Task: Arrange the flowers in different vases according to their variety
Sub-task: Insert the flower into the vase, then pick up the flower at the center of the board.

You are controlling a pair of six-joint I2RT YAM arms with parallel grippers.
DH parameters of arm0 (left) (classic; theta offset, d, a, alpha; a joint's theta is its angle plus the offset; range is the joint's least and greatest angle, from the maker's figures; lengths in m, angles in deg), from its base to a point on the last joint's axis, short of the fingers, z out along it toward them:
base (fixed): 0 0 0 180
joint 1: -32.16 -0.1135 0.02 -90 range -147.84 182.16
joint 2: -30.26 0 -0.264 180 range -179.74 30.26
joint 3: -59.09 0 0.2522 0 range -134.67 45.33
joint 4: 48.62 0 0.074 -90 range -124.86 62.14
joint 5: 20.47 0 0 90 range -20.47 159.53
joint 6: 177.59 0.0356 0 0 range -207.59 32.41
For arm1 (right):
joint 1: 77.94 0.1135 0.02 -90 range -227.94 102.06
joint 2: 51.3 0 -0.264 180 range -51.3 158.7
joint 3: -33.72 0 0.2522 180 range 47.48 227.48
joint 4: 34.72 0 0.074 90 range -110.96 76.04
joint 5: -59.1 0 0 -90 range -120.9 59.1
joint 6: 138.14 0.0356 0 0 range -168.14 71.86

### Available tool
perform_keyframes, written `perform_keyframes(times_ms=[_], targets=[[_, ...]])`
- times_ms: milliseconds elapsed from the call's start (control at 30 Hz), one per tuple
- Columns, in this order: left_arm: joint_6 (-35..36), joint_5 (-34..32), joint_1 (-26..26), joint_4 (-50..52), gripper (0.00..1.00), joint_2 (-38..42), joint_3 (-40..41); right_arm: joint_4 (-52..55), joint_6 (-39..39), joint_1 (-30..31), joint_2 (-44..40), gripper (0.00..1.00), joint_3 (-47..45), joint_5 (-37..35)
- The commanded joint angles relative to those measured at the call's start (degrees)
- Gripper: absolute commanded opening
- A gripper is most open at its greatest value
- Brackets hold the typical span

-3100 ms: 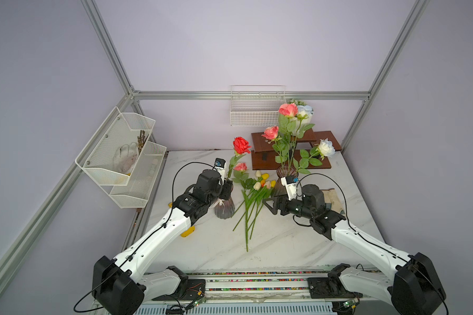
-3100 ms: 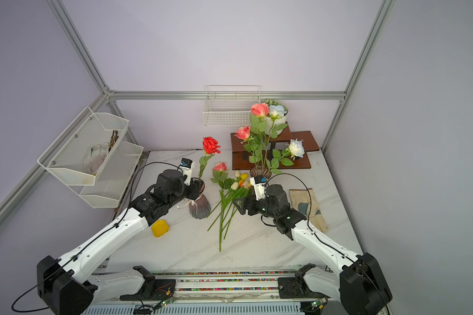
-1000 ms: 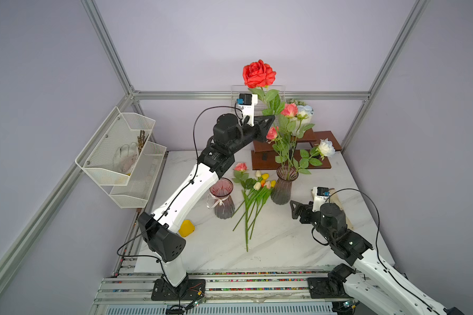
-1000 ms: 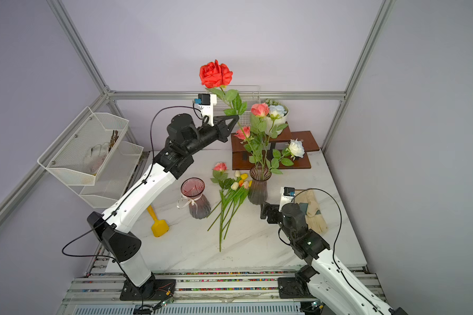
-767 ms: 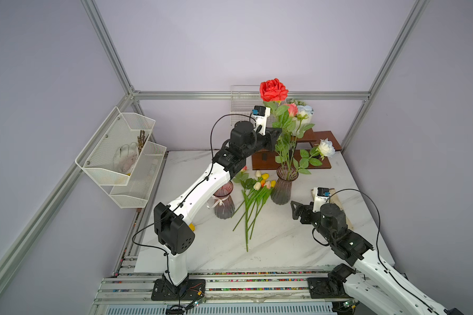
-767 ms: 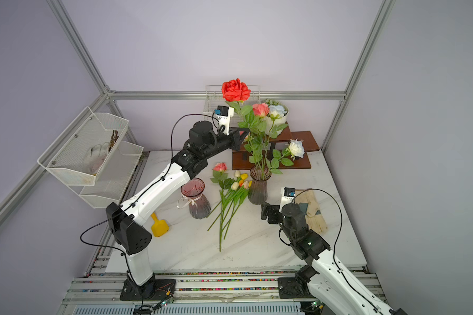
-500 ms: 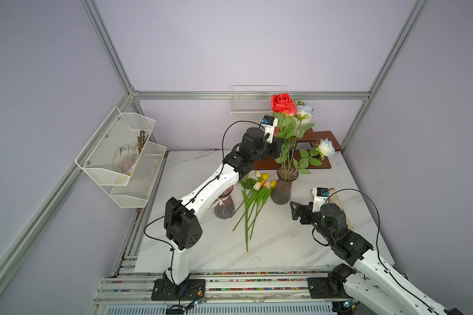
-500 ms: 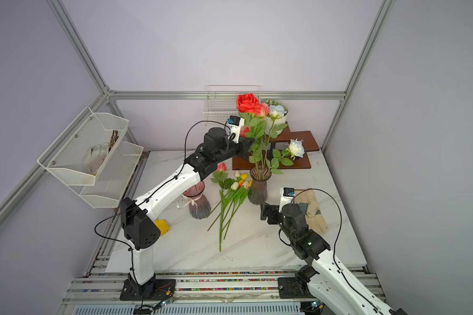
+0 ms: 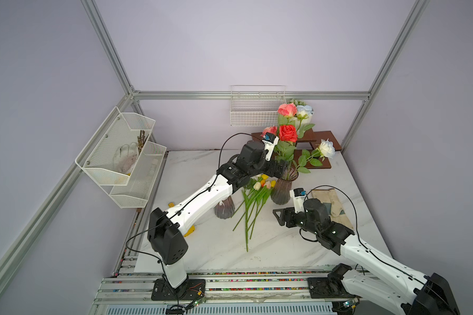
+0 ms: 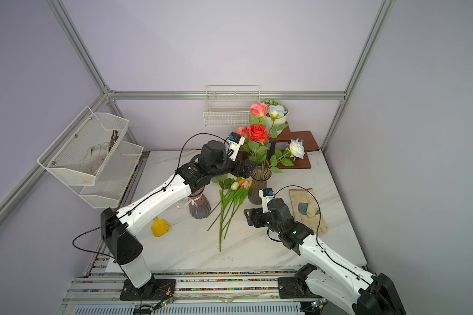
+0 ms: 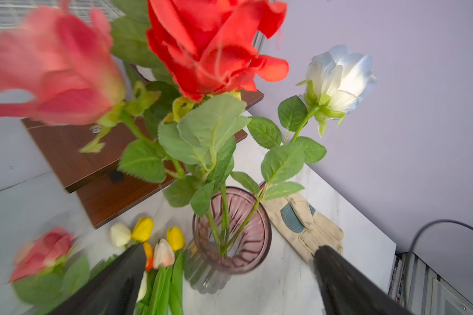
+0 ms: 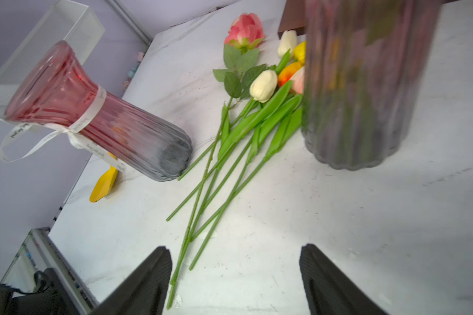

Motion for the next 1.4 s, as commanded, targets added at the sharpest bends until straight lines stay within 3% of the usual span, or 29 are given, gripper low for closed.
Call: perform_keyframes(times_ms=[0, 167, 300, 533, 733, 933, 1133, 1367], targets=[[1.58, -5.18, -0.24, -2.24, 1.00, 12.37, 6.49, -3.27, 1.89, 3.47, 4.20, 0.74, 3.98, 0.95], [0.77, -12.73, -0.36, -2.95, 1.00, 26.71, 20.66, -2.23, 2.83, 7.73, 12.43, 0.53, 9.27, -0.85], [-1.29, -17.09, -0.40, -2.96, 1.00, 35.93, 31.16, -1.45, 4.08, 9.28, 19.92, 0.45, 14.05, -1.07], [-9.53, -25.05, -0.49, -3.53, 1.00, 51.01, 49.38, 1.44, 4.54, 9.96, 34.94, 0.41, 24.30, -0.72], [-16.63, -29.34, -0.60, -3.31, 1.00, 59.11, 60.39, 3.29, 4.24, 9.95, 45.64, 0.42, 31.74, -1.96], [-20.83, -29.56, -0.72, -2.22, 1.00, 63.81, 67.16, 5.15, 3.95, 9.95, 53.93, 0.42, 37.89, -3.52], [-21.57, -29.39, -0.71, -1.03, 1.00, 65.33, 68.44, 6.17, 4.00, 9.95, 59.23, 0.40, 42.01, -3.39], [-21.30, -29.06, -0.64, -0.66, 1.00, 65.77, 67.91, 5.48, 4.12, 9.93, 57.05, 0.17, 41.22, -4.53]])
